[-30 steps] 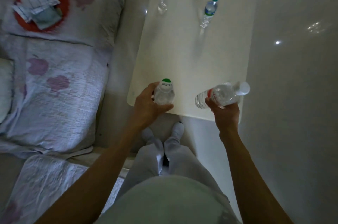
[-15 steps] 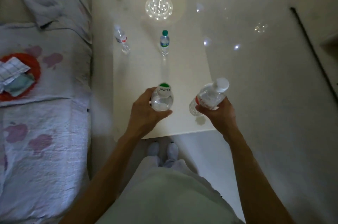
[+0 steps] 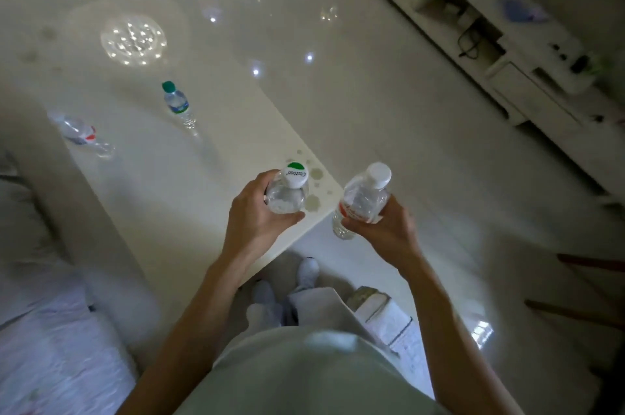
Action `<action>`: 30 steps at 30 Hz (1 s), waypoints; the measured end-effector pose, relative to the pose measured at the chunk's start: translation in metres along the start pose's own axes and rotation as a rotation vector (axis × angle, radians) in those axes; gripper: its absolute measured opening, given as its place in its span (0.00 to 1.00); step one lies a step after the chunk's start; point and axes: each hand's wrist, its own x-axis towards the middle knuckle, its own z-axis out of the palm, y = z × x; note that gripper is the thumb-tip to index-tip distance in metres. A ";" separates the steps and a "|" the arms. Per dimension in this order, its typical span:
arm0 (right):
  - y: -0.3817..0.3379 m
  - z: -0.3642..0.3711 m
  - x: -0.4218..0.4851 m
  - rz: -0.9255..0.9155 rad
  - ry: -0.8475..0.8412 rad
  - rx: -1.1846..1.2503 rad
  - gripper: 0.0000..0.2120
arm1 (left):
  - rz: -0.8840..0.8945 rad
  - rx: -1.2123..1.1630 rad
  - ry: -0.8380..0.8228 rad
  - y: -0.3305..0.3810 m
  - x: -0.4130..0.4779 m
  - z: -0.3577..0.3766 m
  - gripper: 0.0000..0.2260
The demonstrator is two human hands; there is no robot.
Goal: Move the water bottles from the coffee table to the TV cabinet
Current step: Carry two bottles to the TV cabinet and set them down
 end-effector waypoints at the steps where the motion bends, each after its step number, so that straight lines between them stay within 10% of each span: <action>1: 0.003 -0.007 -0.004 0.010 0.036 0.000 0.29 | 0.017 0.002 -0.034 0.006 0.004 0.005 0.31; 30: 0.129 -0.264 0.042 0.185 0.495 0.163 0.29 | 0.318 0.042 -0.329 0.224 0.061 0.253 0.28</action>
